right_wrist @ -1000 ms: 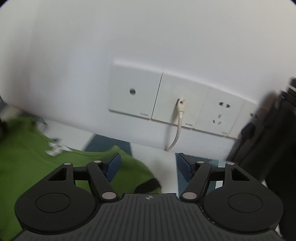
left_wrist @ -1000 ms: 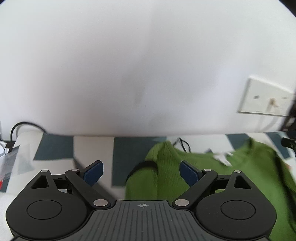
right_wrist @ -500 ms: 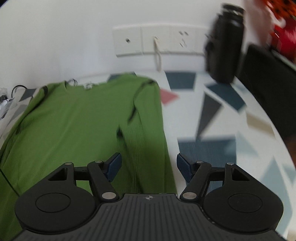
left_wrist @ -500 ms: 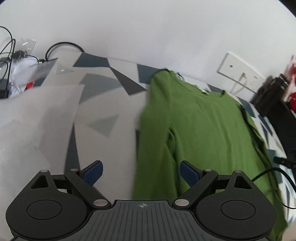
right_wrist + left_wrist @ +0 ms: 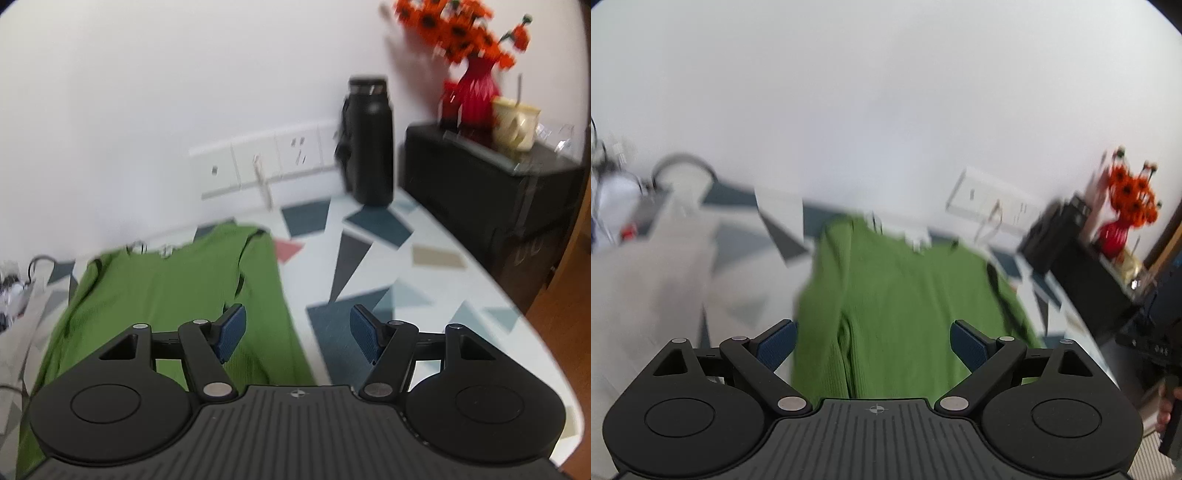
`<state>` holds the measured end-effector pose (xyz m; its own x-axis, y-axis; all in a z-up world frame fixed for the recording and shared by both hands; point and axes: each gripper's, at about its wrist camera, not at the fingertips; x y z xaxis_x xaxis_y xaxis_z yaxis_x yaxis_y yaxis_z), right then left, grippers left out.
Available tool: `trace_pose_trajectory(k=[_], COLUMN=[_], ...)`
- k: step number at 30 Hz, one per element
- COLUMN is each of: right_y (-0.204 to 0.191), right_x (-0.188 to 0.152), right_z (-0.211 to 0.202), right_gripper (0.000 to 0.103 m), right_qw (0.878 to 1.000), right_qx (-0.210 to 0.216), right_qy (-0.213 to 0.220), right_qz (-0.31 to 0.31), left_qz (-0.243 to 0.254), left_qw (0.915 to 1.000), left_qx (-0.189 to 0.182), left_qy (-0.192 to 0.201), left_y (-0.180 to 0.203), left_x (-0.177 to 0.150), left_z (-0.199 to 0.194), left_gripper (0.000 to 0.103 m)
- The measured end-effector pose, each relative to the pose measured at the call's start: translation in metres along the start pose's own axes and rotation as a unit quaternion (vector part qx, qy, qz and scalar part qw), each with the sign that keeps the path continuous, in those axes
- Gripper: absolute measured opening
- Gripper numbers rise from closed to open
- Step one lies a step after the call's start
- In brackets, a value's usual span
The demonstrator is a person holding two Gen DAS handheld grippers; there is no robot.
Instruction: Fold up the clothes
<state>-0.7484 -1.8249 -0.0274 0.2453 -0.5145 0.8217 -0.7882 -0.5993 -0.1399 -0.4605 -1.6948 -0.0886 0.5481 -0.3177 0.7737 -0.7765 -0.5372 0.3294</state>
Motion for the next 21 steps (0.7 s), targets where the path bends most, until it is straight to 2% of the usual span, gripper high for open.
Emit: trace_pose_trajectory(k=[4,8,10,11,13,14,16,18,20,21], right_y=[0.002,-0.001,-0.007,-0.011,-0.022,-0.028,-0.042,-0.057,-0.068,-0.072], right_x=[0.020,0.036,0.031,0.026,0.010,0.001,-0.017,-0.034,-0.045,-0.050], right_z=[-0.016,-0.013,0.004,0.015,0.042,0.056,0.086,0.111,0.127,0.134], right_gripper=[0.064,0.064,0.063,0.061,0.048,0.044,0.040,0.040,0.040,0.040], right_qw=[1.000,0.999,0.999,0.999,0.999,0.998,0.994,0.991,0.990,0.989], right_qx=[-0.007,0.019,0.031,0.036,0.049,0.056,0.066,0.067,0.056,0.053], right_qy=[0.030,0.047,0.027,0.014,-0.018,-0.037,-0.078,-0.104,-0.115,-0.119], right_qz=[-0.005,0.009,0.006,0.001,-0.015,-0.021,-0.030,-0.046,-0.063,-0.069], left_qz=[-0.028,-0.024,-0.014,-0.009,0.007,0.017,0.037,0.060,0.074,0.081], left_qw=[0.9989,0.9989,0.9997,0.9996,0.9978,0.9960,0.9909,0.9855,0.9811,0.9814], left_qx=[0.010,0.028,0.021,0.016,0.011,0.014,0.024,0.049,0.073,0.078], left_qy=[0.037,0.029,-0.003,-0.021,-0.065,-0.086,-0.128,-0.151,-0.163,-0.155], left_y=[-0.010,-0.012,-0.007,-0.004,0.006,0.011,0.021,0.025,0.027,0.028], left_x=[0.025,0.030,0.018,0.012,-0.007,-0.016,-0.034,-0.049,-0.058,-0.060], left_z=[-0.016,-0.001,0.019,0.031,0.057,0.071,0.100,0.123,0.139,0.142], left_gripper=[0.091,0.092,0.084,0.077,0.066,0.060,0.059,0.060,0.061,0.064])
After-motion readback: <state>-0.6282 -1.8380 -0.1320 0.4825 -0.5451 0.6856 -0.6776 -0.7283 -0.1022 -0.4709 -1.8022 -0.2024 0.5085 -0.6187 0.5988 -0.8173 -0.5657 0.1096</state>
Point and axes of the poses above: each gripper's, at about its wrist camera, not at the fingertips, and z roughly the way its jaws point, y to its right, x to its top, and after that the axes turned 2 degrees about y, right-handed
